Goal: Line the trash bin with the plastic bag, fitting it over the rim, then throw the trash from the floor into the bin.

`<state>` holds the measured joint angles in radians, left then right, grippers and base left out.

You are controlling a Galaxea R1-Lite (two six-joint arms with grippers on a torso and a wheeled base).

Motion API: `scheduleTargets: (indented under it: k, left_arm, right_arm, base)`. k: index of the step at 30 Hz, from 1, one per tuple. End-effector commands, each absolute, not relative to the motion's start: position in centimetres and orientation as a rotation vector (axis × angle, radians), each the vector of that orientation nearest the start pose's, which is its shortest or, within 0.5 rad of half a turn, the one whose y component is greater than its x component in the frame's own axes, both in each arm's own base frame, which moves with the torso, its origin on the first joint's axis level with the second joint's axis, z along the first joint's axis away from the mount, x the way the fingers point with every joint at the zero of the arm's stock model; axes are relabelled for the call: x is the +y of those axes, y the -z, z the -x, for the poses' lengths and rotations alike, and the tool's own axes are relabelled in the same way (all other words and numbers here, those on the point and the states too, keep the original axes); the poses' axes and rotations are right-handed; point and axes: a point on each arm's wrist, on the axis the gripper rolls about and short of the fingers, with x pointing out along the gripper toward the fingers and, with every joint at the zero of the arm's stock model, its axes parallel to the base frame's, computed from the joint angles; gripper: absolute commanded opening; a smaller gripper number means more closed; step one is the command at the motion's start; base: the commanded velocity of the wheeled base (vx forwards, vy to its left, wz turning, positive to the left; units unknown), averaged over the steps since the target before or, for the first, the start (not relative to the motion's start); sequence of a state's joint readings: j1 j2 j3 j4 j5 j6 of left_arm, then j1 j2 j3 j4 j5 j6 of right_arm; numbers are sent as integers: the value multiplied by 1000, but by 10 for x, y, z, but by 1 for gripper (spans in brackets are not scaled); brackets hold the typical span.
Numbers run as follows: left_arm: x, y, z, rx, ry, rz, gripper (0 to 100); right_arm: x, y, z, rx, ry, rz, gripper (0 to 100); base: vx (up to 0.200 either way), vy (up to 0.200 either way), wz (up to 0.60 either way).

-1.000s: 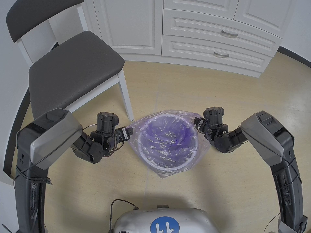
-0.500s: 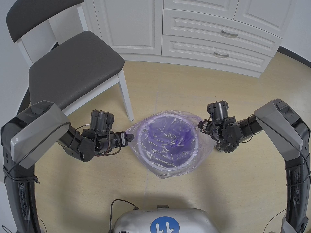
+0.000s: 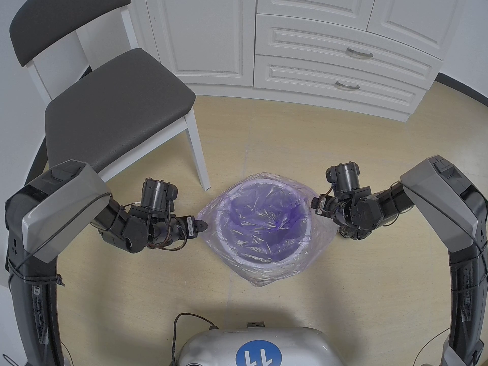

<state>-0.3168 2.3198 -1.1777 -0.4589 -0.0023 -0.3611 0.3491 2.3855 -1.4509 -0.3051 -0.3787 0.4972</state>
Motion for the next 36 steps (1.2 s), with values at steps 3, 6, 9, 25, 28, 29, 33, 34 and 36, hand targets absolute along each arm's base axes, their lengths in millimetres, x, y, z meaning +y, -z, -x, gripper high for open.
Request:
scheduleTargets:
  k: [3,6,9,25,28,29,33,34,36]
  left_arm:
    - [-131,-21,-404,765,193,236,100]
    - [-134,2,-411,792,181,230,100]
    - [-136,15,-418,805,168,228,100]
    - [-142,22,-433,747,60,232,100]
    - [-137,-7,-428,715,74,249,100]
    - [-134,-17,-425,702,79,253,100]
    - [-123,-60,-406,674,153,279,100]
    - [-123,-61,-405,675,158,279,100]
    - [-113,-86,-391,688,224,287,100]
  right_arm:
    - [152,-24,-446,602,179,-241,100]
    - [147,-5,-456,617,199,-246,100]
    - [145,10,-461,631,211,-245,100]
    - [146,22,-469,632,217,-294,100]
    - [145,0,-463,613,208,-296,100]
    - [144,-9,-459,607,204,-294,100]
    - [144,-45,-442,578,182,-290,100]
    - [143,-46,-441,577,182,-289,100]
    - [141,-69,-427,559,160,-263,100]
  base:
    - [0,0,0]
    - [0,0,0]
    - [0,0,0]
    - [0,0,0]
    - [0,0,0]
    - [0,0,0]
    - [0,0,0]
    - [0,0,0]
    - [0,0,0]
